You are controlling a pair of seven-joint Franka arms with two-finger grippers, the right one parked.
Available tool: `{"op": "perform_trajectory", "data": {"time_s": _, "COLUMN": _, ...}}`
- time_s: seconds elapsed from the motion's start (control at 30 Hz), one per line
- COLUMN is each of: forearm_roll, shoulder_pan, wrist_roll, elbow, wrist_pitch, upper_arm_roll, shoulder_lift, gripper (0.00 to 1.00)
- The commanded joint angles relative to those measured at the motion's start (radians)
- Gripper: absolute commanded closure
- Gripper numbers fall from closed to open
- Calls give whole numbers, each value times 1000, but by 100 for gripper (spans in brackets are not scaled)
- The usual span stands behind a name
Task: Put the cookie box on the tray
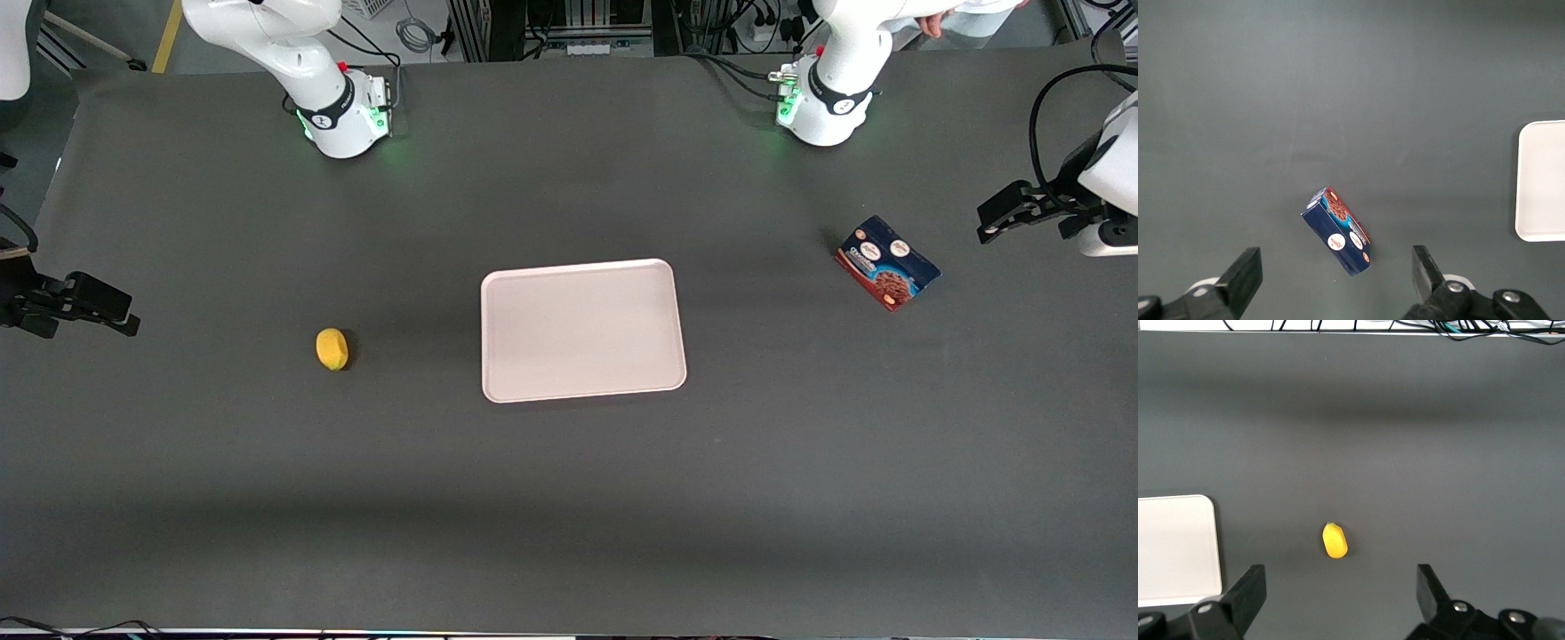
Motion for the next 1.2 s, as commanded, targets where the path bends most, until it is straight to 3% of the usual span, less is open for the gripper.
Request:
{"op": "perform_trajectory", "data": {"time_s": 0.0, "forearm_roll": -7, "shoulder_pan": -5, "wrist_roll": -2, "elbow": -14, "wrist_pitch": 13, "upper_arm_roll": 2, "shoulder_lift": -15, "gripper": 0}}
{"op": "perform_trajectory", "data": {"time_s": 0.6, "forearm_roll": -8, "shoulder_pan": -5, "wrist_roll": -37, "elbow": -14, "wrist_pitch": 10, "upper_arm_roll": 2, "shoulder_lift": -15, "gripper": 0}}
{"op": "perform_trajectory", "data": {"time_s": 1.17, "forearm_roll": -37, "shoulder_pan": 5, "wrist_roll": -450, "elbow": -71, "wrist_pitch": -49, "upper_arm_roll": 26, "shoulder_lift": -20, "gripper": 0}}
